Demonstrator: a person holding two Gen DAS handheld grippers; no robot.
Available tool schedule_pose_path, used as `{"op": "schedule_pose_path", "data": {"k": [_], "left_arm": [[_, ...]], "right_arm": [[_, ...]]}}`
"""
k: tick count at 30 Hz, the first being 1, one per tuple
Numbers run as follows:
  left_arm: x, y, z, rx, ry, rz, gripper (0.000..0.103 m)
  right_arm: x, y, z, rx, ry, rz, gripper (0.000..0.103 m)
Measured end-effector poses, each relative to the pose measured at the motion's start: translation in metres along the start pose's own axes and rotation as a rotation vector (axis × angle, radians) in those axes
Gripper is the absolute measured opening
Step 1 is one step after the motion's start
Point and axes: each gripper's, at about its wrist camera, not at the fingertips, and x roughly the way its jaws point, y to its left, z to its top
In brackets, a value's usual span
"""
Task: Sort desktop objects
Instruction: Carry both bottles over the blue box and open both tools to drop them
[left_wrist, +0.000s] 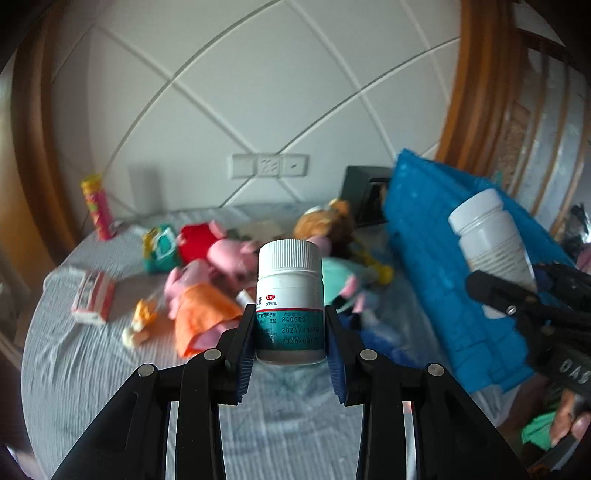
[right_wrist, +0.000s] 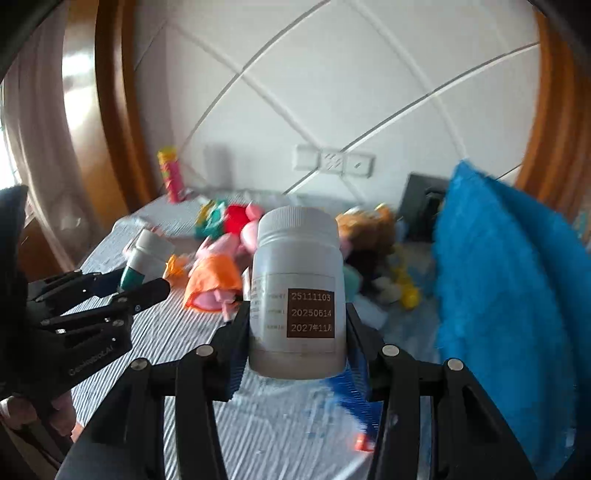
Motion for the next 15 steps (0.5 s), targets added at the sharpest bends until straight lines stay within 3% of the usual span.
{"op": "schedule_pose_path", "data": {"k": [5,9,15], "left_arm": [[-0.014,-0.05,0.021,0.078,-0.068,-0.052,0.033],[-0.02,-0.114,0.033,0.125,-0.117,-0.107,0.033],[-0.019,-0.245,0.043,0.185,-0.16,-0.214,0.033]], "right_arm": [[-0.056,-0.049,0.0,0.059,-0.076,-0.07,0.046],[-0.089,-0.104,-0.008,0.097,-0.111,-0.141,0.046],[-0.126,-0.219,-0.045,0.149,-0.131,-0.244,0.046]]}}
